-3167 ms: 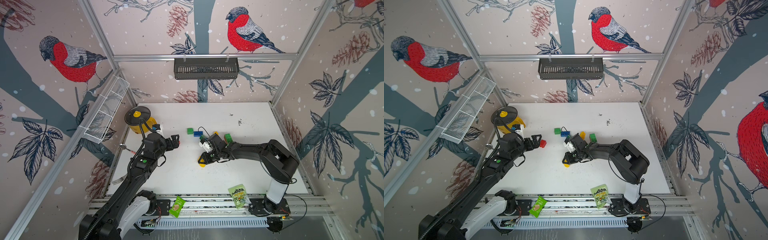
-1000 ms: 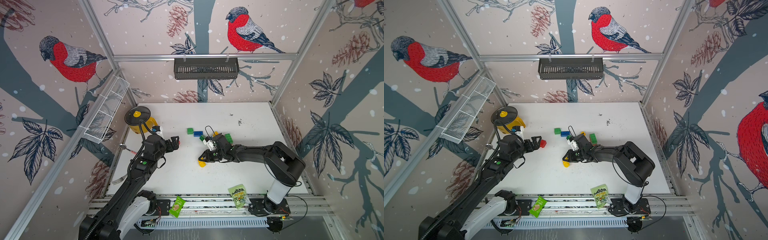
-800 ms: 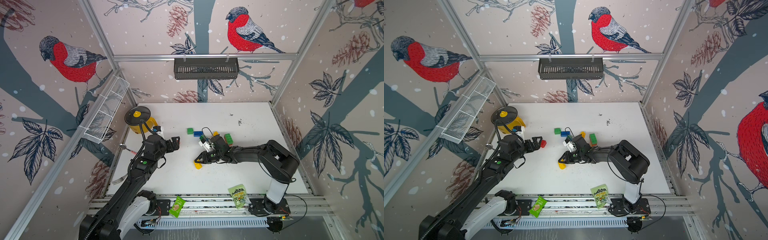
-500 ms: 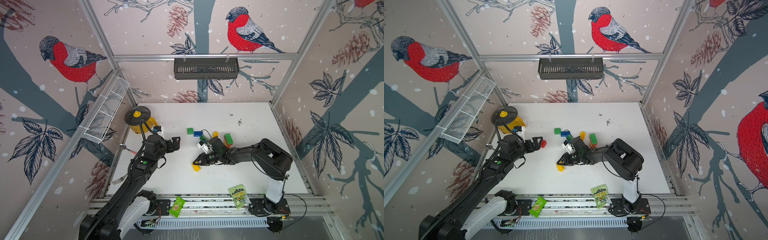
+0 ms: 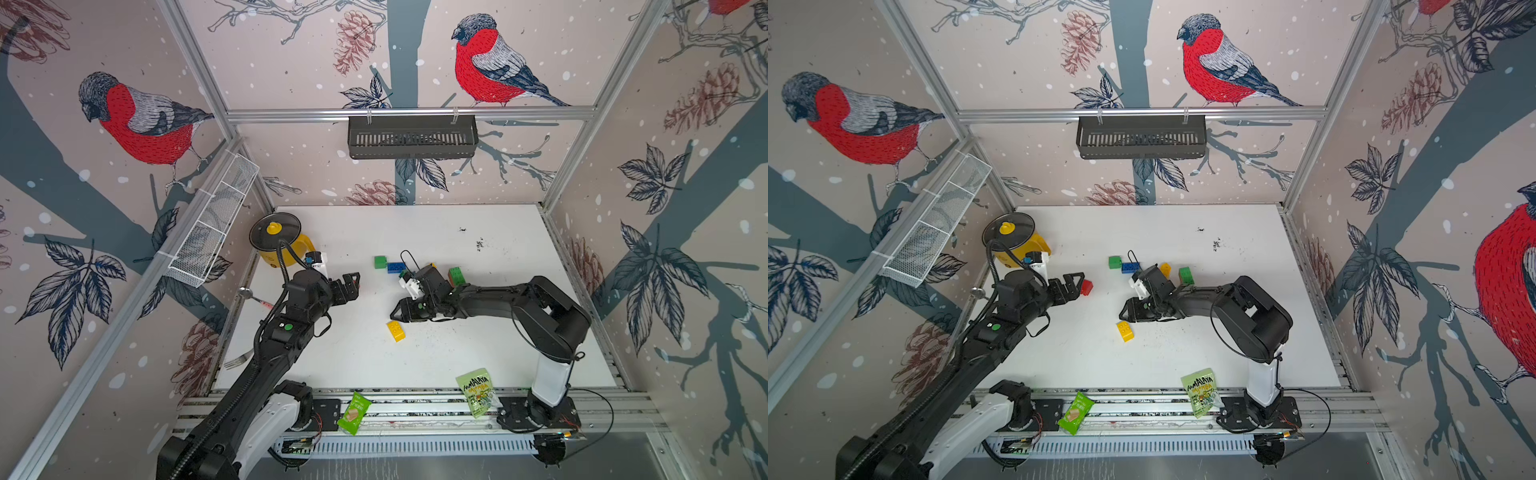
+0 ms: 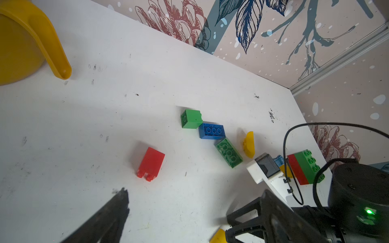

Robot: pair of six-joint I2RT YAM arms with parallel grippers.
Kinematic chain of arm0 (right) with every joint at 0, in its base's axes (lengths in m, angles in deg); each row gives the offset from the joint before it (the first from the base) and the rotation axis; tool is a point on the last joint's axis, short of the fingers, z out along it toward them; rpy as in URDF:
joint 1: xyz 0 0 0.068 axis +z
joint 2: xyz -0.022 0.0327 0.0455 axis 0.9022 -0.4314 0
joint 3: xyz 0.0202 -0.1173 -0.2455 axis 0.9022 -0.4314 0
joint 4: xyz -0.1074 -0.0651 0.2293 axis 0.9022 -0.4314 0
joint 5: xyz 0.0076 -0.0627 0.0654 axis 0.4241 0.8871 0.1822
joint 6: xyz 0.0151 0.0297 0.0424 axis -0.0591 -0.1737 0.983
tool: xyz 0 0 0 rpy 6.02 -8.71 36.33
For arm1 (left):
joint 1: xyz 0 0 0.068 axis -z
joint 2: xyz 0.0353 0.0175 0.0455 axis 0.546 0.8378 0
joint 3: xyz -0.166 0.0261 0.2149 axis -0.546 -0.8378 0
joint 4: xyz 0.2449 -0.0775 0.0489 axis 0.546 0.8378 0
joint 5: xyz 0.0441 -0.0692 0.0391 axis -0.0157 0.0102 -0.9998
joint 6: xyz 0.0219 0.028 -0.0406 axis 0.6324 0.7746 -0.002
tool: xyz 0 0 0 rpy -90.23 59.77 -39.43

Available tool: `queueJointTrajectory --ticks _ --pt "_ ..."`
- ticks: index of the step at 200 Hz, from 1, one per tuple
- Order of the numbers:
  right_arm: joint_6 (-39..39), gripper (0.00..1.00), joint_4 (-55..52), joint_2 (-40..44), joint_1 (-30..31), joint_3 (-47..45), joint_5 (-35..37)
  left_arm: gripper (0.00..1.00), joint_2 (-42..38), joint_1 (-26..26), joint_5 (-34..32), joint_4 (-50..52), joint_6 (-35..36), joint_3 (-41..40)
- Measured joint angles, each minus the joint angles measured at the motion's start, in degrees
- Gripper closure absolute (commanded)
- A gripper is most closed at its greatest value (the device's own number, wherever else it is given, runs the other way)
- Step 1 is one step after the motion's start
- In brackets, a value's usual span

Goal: Assemble an ice cream with lego
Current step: Place the lego brick at the center of the board.

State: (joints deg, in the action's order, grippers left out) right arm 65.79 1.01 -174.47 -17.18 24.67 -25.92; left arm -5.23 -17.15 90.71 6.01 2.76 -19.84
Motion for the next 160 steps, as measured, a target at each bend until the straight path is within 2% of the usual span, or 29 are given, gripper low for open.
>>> queueJointTrajectory --ticks 31,78,117,160 --pt "-2.3 0.45 -12.2 1.5 5.7 8.3 12.5 0.03 -0.2 0.0 -1.0 0.0 0.0 0.0" --pt "-3.8 0.46 -23.5 -2.7 10.6 15.9 24.5 0.03 -1.4 -0.6 -5.8 1.7 -0.7 0.2" --pt "-3.9 0.46 -28.3 -6.4 13.6 19.3 27.3 0.03 -2.5 -6.0 -6.7 3.5 -2.5 -0.6" --pt "-3.7 0.49 -29.3 -6.5 14.5 19.5 28.5 0.03 -3.2 -6.5 -5.1 3.7 -3.1 -1.5"
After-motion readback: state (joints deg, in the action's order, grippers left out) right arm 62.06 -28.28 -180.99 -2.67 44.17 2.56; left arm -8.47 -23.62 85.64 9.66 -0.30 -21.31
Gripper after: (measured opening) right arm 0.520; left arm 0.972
